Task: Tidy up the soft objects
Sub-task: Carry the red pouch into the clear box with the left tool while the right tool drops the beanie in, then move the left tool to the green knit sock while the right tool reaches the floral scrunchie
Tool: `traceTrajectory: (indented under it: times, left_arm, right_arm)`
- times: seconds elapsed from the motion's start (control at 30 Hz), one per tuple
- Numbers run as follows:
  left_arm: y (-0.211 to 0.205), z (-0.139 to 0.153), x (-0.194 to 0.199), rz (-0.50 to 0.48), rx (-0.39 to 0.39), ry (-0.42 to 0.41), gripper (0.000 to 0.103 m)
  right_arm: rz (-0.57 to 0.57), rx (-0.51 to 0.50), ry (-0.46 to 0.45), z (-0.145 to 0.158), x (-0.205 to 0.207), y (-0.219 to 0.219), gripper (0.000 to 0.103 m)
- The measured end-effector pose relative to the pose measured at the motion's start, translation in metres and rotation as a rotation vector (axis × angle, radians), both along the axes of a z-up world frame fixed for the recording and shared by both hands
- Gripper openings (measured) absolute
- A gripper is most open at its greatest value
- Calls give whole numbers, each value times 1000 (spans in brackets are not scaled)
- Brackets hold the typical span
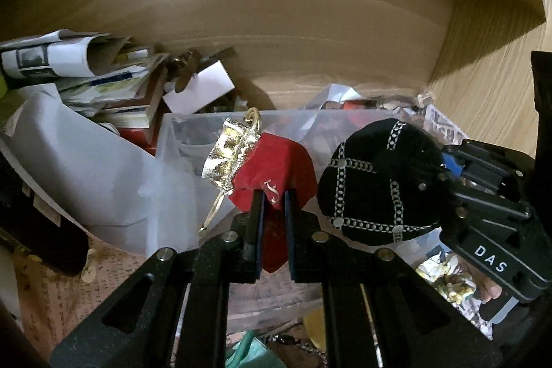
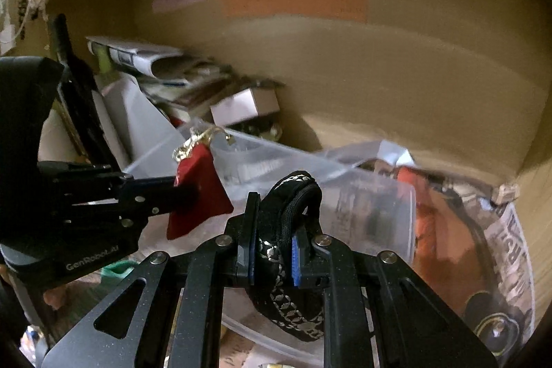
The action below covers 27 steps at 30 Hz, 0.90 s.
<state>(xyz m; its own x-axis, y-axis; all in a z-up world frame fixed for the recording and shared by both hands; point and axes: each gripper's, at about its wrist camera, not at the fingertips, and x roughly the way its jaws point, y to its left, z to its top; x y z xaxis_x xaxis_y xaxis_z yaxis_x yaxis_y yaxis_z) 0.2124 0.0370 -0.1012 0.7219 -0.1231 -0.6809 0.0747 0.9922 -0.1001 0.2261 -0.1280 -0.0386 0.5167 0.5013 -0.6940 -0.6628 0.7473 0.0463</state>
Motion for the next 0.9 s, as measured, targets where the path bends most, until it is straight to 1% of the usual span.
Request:
traceTrajectory:
  times: [0.13, 0.23, 0.33, 0.4, 0.5, 0.53, 0.57, 0.6, 0.63, 0.7, 0.77, 0.83, 0.87, 0.9]
  left_arm:
    - [-3, -5, 5, 1, 20, 11, 11]
    - [-7, -3, 3, 0, 33, 16, 16]
    - [-8, -3, 2, -3, 37, 17, 18]
    - [-8, -1, -2, -3, 36, 13, 22]
    - [-7, 4, -7, 0, 38, -4, 26]
    - [-7, 6, -10, 1, 39, -10, 29]
    - [-7, 9, -13, 2, 40, -18, 31]
    - [-7, 13, -17, 4, 39, -30, 37]
    - [-7, 17, -22, 7, 39, -46, 43]
    - [-6, 26, -31, 13, 41, -78, 50]
    - [-6, 36, -43, 20, 45, -115, 56]
    - [-5, 45, -53, 27, 45, -146, 64]
    - [-4, 49, -58, 31, 45, -161, 67]
    - [-4, 52, -64, 36, 44, -177, 73]
  right_arm:
    - [-13, -24, 52, -10, 8, 0, 14]
    - [-24, -48, 71, -17, 10, -1, 16]
    - [-34, -72, 70, -20, 9, -1, 26]
    - [-38, -78, 57, -19, 7, -2, 39]
    - [-41, -77, 22, -12, 1, -3, 48]
    - [-41, -76, 9, -9, -1, -4, 50]
    - [-42, -73, -5, -6, -2, -5, 55]
    - [-44, -68, -19, -2, -4, -6, 60]
    - [-46, -63, -32, 2, -7, -7, 62]
    - [-51, -45, -63, 13, -14, -11, 67]
    - [-53, -24, -95, 24, -22, -16, 69]
    - [-60, -2, -125, 35, -31, -21, 74]
    - [-64, 10, -137, 39, -35, -23, 79]
    - [-68, 23, -150, 44, -39, -27, 81]
